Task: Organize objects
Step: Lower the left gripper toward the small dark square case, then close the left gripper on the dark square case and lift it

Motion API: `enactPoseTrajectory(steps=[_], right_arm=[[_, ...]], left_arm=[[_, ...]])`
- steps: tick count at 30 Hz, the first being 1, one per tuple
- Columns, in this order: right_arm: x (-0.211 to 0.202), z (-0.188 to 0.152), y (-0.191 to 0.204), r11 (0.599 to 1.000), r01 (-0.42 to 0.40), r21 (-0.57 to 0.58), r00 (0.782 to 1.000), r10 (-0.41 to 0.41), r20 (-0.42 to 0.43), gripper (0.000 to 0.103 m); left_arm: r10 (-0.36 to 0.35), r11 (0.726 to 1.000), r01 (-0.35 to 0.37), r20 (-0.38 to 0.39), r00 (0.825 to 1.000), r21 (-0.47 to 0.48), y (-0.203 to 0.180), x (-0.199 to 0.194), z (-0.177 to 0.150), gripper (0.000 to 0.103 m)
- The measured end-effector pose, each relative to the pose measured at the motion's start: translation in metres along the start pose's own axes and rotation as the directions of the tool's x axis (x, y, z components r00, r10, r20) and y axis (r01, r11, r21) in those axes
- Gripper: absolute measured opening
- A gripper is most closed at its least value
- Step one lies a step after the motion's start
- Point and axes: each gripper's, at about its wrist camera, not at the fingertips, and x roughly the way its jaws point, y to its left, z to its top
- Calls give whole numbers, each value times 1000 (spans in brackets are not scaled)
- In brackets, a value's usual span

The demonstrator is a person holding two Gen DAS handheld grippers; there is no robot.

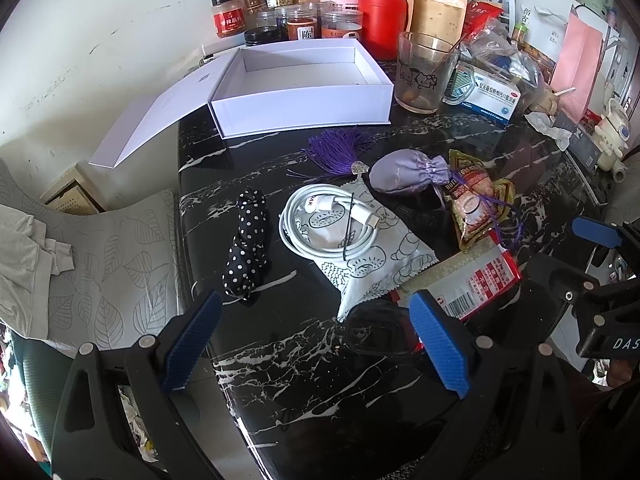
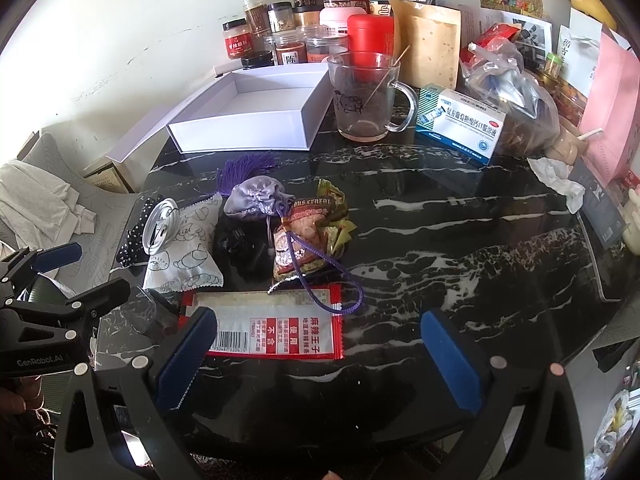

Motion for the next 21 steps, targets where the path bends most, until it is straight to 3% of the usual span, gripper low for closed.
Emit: enactPoseTrajectory(steps=[21], right_arm=[[-9,-26,3,999,-40,-18,999,40,-14,102]], left_arm=[[-42,999,42,-1,999,-26,-3,-10,-27,95]])
